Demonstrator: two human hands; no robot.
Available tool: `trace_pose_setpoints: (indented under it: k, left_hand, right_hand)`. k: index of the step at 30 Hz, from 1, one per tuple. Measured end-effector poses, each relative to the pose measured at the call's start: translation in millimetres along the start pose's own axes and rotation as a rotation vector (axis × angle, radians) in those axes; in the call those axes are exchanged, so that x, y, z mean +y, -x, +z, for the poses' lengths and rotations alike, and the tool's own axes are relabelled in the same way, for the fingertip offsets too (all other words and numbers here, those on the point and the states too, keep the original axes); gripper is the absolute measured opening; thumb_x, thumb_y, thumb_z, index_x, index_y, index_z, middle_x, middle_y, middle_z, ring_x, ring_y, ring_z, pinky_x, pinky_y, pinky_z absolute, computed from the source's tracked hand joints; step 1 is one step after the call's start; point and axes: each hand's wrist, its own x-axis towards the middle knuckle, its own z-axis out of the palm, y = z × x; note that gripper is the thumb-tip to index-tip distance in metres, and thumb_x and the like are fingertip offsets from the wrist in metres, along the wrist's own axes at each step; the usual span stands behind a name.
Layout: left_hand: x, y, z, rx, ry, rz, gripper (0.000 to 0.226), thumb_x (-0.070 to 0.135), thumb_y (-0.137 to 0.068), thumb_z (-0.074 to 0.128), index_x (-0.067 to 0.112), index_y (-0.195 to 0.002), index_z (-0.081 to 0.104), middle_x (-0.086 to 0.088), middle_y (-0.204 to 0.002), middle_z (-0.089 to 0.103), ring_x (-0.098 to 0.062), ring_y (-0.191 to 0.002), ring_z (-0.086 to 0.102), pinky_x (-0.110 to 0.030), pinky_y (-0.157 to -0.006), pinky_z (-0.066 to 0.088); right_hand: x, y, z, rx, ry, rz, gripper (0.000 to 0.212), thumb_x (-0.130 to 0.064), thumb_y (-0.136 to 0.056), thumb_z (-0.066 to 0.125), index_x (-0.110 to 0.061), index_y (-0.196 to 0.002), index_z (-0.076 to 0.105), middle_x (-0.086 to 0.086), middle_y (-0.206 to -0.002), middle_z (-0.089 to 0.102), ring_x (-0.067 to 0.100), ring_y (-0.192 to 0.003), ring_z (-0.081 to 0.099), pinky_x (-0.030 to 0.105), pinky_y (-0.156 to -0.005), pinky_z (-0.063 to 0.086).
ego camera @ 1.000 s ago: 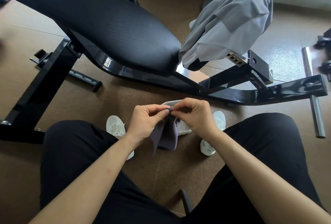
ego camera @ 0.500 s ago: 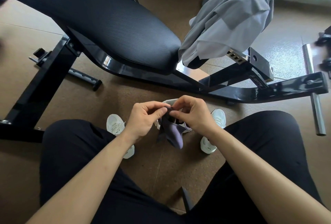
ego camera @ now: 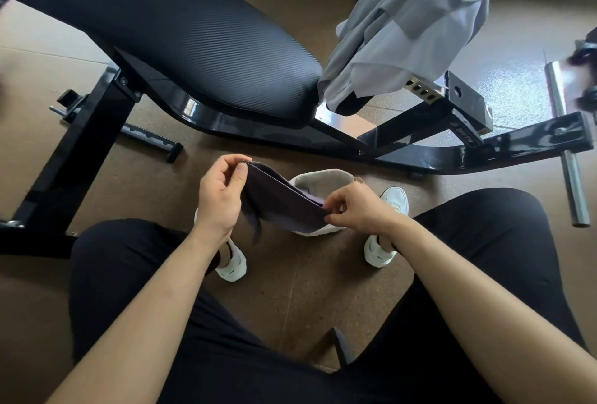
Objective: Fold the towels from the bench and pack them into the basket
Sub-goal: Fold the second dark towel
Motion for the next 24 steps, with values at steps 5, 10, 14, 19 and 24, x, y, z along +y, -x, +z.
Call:
trace_pose_setpoints:
  k: [5, 10, 14, 19, 24]
  left_hand:
    - [-7.0, -9.3, -17.9, 0.106, 0.018, -0.001, 0.023, 0.015, -0.105, 0.051, 0.032, -0.101, 0.066, 0.003, -0.1, 0.07, -0.015, -0.098, 0.066, -0.029, -0.088, 0.054]
    - [-17.3, -26.5, -31.5, 0.2, -0.06, -0.055, 0.021, 0.015, -0.105, 0.052, 0.03, -0.099, 0.065, 0.005, -0.098, 0.067, -0.006, -0.092, 0.064, -0.023, -0.085, 0.051]
    - [-32.2, -22.7, -34.4, 0.217, -0.112, -0.125, 0.016, 0.013, -0.105, 0.052, 0.021, -0.104, 0.066, 0.007, -0.094, 0.066, 0.0, -0.085, 0.063, -0.018, -0.08, 0.051]
    - [-43.0, -18.6, -33.2, 0.211, -0.168, -0.188, 0.017, 0.014, -0.105, 0.054, 0.024, -0.103, 0.067, 0.003, -0.097, 0.068, -0.01, -0.09, 0.064, -0.028, -0.087, 0.053]
    - [-39.1, -15.7, -36.1, 0.18, -0.186, -0.187, 0.026, 0.009, -0.102, 0.057, 0.033, -0.096, 0.067, 0.003, -0.098, 0.071, -0.012, -0.095, 0.068, -0.026, -0.087, 0.055]
  right_hand:
    - [17.7, 2.6, 2.2, -0.032, 0.127, 0.05, 0.015, -0.017, -0.088, 0.073, -0.023, -0.099, 0.08, -0.004, -0.092, 0.074, 0.013, -0.086, 0.066, 0.04, -0.083, 0.058]
    - [40.3, 4.7, -13.9, 0.184, 0.167, 0.061, 0.007, -0.027, -0.086, 0.079, -0.028, -0.092, 0.076, -0.008, -0.118, 0.049, 0.011, -0.109, 0.05, 0.026, -0.085, 0.047]
    - [50.3, 11.1, -14.7, 0.249, 0.073, 0.059, 0.01, -0.022, -0.09, 0.075, -0.023, -0.1, 0.079, -0.008, -0.117, 0.065, 0.01, -0.103, 0.062, 0.031, -0.087, 0.056]
    - [46.3, 25.8, -16.8, 0.458, -0.145, 0.035, 0.012, -0.015, -0.089, 0.077, -0.021, -0.098, 0.08, -0.013, -0.089, 0.071, 0.001, -0.084, 0.068, 0.024, -0.081, 0.059]
    - [43.0, 24.8, -24.2, 0.606, -0.409, 0.021, 0.022, -0.006, -0.082, 0.082, -0.017, -0.099, 0.075, -0.003, -0.086, 0.073, 0.011, -0.08, 0.07, 0.021, -0.076, 0.058]
